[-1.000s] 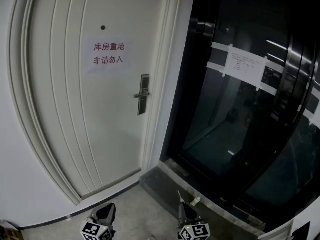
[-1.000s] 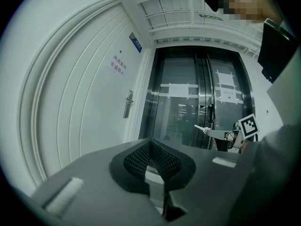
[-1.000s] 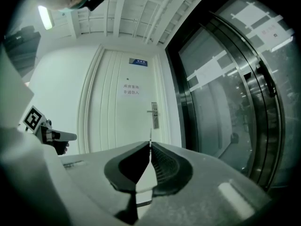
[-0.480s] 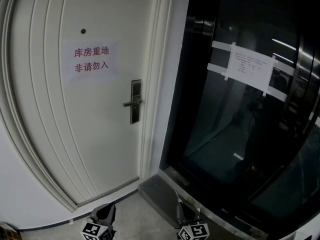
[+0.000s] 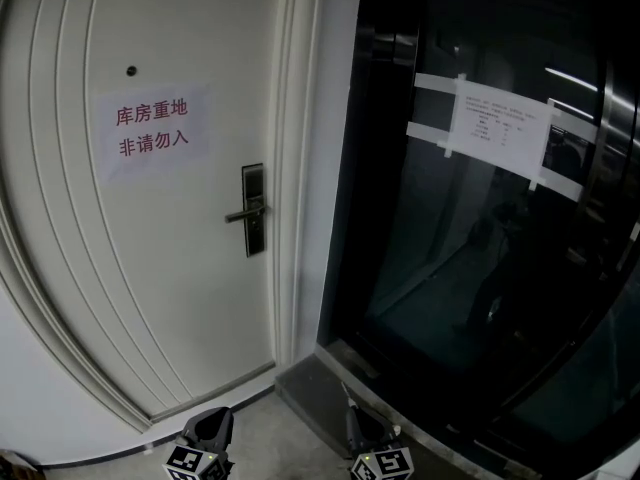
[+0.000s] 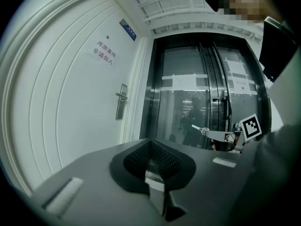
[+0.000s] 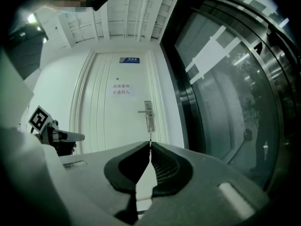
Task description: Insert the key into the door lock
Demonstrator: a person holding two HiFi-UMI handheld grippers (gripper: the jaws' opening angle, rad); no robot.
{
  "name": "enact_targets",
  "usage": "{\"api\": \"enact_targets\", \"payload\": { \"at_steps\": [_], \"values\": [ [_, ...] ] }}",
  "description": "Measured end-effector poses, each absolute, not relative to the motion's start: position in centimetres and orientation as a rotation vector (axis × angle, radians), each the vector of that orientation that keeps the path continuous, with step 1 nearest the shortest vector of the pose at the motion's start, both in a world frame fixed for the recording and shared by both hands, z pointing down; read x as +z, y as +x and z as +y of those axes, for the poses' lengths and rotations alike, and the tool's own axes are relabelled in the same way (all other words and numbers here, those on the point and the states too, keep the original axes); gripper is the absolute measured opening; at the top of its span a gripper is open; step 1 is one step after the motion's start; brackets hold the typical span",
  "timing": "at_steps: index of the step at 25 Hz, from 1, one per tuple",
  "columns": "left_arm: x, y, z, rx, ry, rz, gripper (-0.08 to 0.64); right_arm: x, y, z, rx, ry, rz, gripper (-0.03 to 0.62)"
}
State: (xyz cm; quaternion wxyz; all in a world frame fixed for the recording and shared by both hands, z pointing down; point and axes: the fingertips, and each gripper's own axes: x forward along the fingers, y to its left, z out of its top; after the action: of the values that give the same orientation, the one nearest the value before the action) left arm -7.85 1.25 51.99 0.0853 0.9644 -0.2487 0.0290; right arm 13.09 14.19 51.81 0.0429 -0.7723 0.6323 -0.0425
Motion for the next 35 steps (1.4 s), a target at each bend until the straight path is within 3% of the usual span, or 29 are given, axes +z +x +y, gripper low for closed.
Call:
{"api": "enact_targets", "payload": {
  "at_steps": [35],
  "values": [
    [52.3,3.6,-21.1,0.072,2.867,-0.723,0.003,51.1,22.9,-8.8,-0.075,-2.332,2.013,0.011]
  ]
}}
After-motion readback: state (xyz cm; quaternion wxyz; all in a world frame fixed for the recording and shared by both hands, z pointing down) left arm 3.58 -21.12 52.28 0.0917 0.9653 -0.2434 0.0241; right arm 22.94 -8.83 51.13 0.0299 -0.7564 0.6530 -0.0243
